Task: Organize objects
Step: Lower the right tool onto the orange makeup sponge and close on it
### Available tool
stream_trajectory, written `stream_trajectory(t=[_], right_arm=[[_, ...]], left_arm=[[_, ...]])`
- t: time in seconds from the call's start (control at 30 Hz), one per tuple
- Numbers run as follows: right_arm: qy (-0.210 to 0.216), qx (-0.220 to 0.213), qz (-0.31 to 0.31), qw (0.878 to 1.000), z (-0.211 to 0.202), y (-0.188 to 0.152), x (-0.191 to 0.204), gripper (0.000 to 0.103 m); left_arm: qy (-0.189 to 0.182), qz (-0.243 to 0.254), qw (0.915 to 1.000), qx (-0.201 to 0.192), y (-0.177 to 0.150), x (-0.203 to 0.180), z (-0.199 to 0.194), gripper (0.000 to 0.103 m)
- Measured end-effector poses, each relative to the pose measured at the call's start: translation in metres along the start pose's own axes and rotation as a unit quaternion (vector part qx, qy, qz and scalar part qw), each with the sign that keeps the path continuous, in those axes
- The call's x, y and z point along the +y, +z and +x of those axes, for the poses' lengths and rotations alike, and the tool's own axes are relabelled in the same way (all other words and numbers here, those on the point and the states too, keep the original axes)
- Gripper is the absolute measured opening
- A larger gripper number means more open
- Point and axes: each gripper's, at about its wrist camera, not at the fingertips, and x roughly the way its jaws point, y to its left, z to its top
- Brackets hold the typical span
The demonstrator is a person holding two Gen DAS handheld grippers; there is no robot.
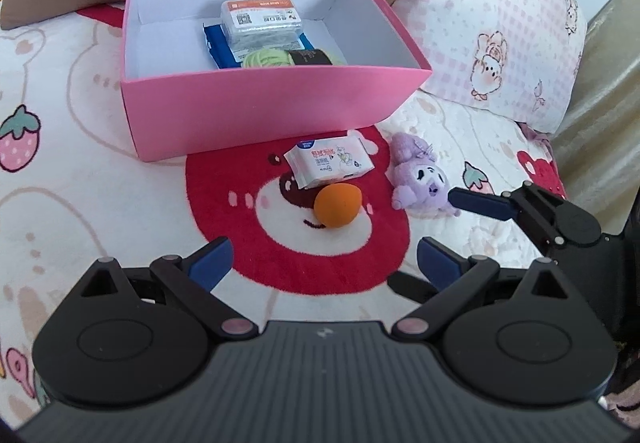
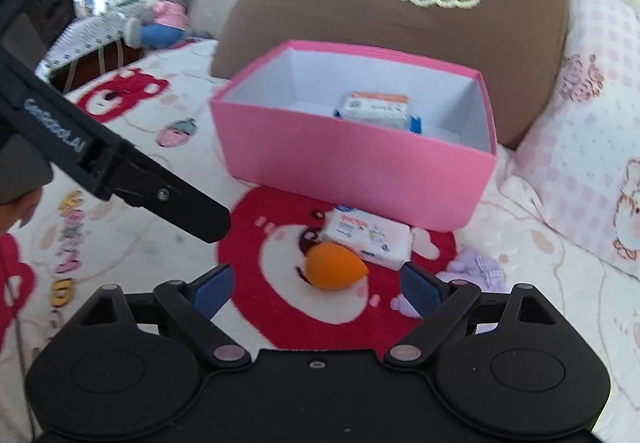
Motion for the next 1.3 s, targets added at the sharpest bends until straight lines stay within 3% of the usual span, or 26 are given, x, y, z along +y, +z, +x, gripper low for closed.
stream_trajectory(t=[0.37,0.53,0.73,1.13,1.2,1.27,1.3], right_arm=[[0.010,0.015,0.015,1.000,0.027,-0.011,0.004,0.092],[-0.002,0.015,-0.002,1.000,0.036,-0.014,0.005,0.092],[-0.021,0.022,0.019,0.999,0.052,-0.028,-0.005,0.089],[0.003,-0.006,0.029,1.000,0.067,-0.031,-0.015,0.088],[0.003,-0.005,0.024,1.000,0.070,-0.028,-0.014,0.088],[0.004,-0.005,0.026,1.000,0.073,-0.026,-0.015,0.088],[0.005,-0.006,0.028,1.000,0.075,-0.026,-0.015,0.088]], left_arm=[[-0.014,-0.007,0.9999,-0.005,-0.007,0.005,0.032,0.096],[-0.018,-0.003,0.9998,-0.013,-0.011,0.003,0.047,0.094],[-0.014,-0.017,0.9996,-0.017,-0.012,0.005,0.062,0.092],[-0.014,-0.018,0.9993,-0.030,-0.005,0.000,0.079,0.087],[-0.015,-0.020,0.9993,-0.029,-0.005,0.001,0.079,0.079],[-0.017,-0.016,0.9995,-0.022,-0.005,-0.001,0.081,0.054],[-0.014,-0.011,0.9997,-0.014,-0.005,-0.003,0.083,0.054]])
